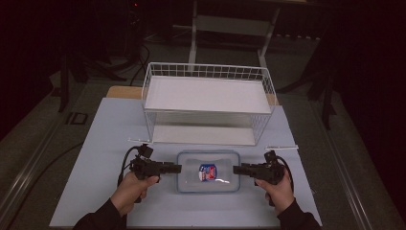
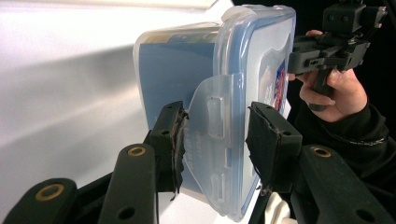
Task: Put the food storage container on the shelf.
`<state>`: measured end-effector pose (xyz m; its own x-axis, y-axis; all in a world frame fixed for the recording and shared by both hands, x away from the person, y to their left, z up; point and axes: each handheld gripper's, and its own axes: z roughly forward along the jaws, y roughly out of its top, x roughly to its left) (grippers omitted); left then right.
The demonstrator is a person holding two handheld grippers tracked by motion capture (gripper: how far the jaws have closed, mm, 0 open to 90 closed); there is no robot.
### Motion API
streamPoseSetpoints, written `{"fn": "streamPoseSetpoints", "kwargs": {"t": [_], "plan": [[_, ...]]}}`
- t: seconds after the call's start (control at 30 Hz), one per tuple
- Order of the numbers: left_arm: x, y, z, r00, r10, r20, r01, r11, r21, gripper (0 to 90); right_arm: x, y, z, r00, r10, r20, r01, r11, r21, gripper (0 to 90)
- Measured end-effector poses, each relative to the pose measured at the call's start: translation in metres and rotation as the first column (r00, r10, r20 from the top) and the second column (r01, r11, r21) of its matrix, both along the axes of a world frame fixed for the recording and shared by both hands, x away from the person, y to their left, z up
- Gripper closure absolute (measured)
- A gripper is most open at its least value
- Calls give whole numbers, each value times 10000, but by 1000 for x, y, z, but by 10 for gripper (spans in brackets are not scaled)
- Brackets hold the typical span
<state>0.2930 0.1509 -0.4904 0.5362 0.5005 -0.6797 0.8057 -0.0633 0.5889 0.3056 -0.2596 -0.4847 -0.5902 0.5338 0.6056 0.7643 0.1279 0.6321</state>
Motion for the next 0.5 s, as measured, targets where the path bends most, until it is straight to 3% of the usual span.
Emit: {"fn": "streamPoseSetpoints", "kwargs": {"t": [0.33, 0.5], "plan": [[2, 4, 30, 9971, 202, 739, -190, 9997, -169, 573, 0, 2, 31, 9979, -63, 637, 57, 9999, 106, 542], [2, 7, 53, 9916, 408, 1225, -380, 9990, -250, 574, 2, 5, 46, 9963, -51, 853, 32, 9998, 217, 542]]}}
